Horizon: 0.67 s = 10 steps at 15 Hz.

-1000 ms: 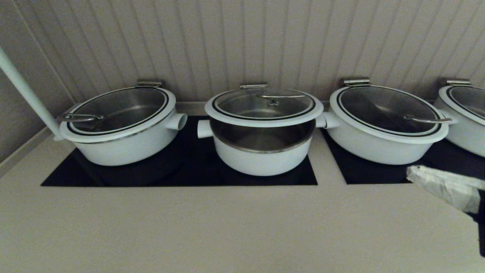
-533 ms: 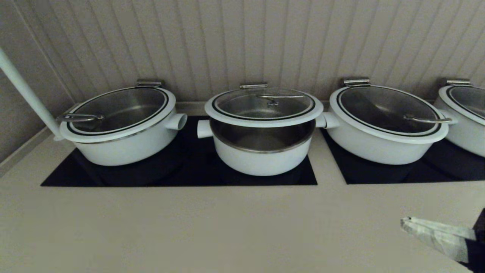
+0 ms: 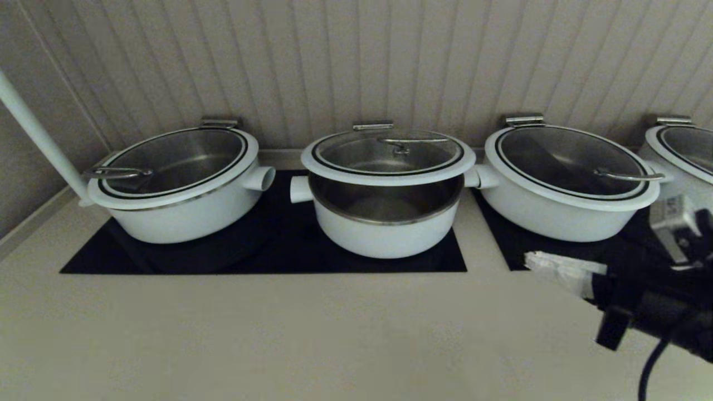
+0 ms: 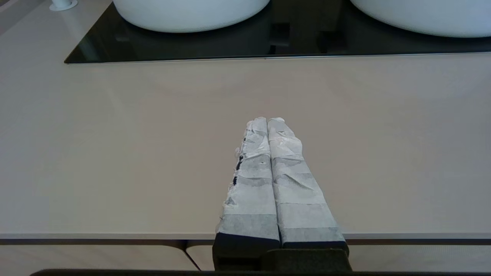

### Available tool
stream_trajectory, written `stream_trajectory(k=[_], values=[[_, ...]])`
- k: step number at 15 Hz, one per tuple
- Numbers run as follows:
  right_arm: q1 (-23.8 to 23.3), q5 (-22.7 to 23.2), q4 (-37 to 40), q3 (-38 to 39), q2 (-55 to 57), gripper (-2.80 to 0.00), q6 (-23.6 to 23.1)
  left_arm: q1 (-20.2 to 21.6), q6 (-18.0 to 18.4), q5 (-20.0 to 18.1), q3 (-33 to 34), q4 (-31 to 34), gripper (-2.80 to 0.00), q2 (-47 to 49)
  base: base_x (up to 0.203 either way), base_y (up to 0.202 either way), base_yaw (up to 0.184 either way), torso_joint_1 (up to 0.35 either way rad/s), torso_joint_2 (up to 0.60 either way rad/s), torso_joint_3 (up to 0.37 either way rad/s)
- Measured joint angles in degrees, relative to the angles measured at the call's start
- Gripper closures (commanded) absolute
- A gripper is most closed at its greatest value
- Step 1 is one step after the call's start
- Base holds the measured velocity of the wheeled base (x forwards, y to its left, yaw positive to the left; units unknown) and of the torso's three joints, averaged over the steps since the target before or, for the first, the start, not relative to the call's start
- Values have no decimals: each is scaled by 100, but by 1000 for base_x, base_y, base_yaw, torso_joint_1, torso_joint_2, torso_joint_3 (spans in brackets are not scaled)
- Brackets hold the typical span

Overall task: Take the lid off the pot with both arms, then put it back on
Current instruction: Open the pot lid completely

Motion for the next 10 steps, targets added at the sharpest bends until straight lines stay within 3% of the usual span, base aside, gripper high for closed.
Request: stream_trajectory(k=[4, 10], values=[[7, -9, -190, -901, 945, 0, -51, -2, 0, -2, 0, 2, 0, 0, 0, 0, 0, 0, 0, 0], [11, -9, -318, -1628, 1884, 0, -77, -2, 2, 0, 0, 2, 0, -2, 0, 0, 0, 0, 0, 0]])
